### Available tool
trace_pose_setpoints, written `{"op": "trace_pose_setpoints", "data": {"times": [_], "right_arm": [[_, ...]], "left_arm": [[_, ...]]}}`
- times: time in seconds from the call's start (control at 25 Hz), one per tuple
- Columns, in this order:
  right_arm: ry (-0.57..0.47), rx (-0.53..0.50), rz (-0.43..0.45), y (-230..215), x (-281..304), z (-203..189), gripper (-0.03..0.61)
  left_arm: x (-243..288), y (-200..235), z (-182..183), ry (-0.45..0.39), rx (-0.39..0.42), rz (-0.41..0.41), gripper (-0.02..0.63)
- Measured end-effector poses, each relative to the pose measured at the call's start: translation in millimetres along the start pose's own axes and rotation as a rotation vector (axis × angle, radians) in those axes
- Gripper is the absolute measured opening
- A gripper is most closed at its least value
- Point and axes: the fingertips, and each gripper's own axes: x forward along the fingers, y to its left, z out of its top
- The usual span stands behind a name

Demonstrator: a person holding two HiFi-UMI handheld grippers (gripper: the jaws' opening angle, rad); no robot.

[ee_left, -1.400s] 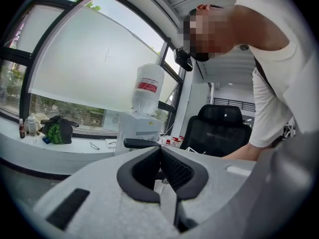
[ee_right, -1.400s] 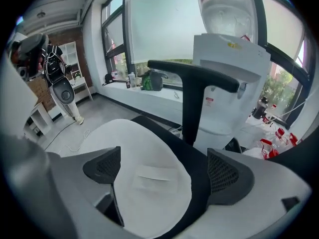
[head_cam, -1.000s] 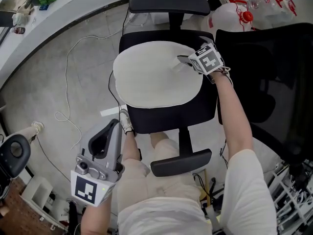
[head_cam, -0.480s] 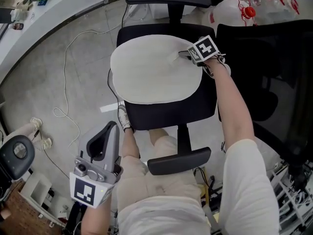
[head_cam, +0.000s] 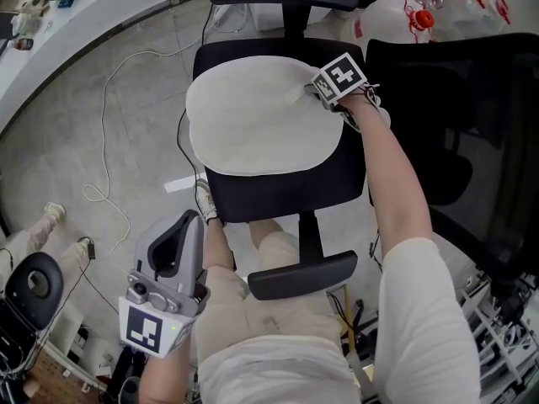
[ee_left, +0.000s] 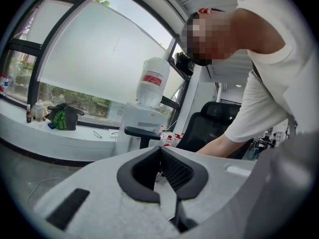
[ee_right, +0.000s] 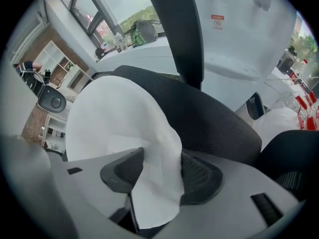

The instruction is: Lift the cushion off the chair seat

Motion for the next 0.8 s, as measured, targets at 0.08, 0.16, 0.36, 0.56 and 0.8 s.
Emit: {"op": "trace_pose_setpoints", "data": {"times": [0.08,0.16,0.36,0.56,0.8], "right_arm": [[-0.020,0.019,0.018,7,1,-1,0.172],[-0.043,0.030,0.013,10,2,-2,0.131],[-0.066,0.042,-0.021,18,-5,-4,0.073],[-0.108,0.092,-0.033,32,-27,-4,0.060],[-0.157,0.139,-0.042,64,-62,-15,0.060]], "left_arm": [[3,1,8,-0.033,-0.009,0.001,0.015],[2,3,7,-0.024,0.013,0.000,0.015],[-6,6,2,0.017,0.036,-0.026,0.015],[-14,2,13,-0.003,0.026,-0.059,0.015],[-34,7,16,-0.027,0.002,-0.072,0.015]]}}
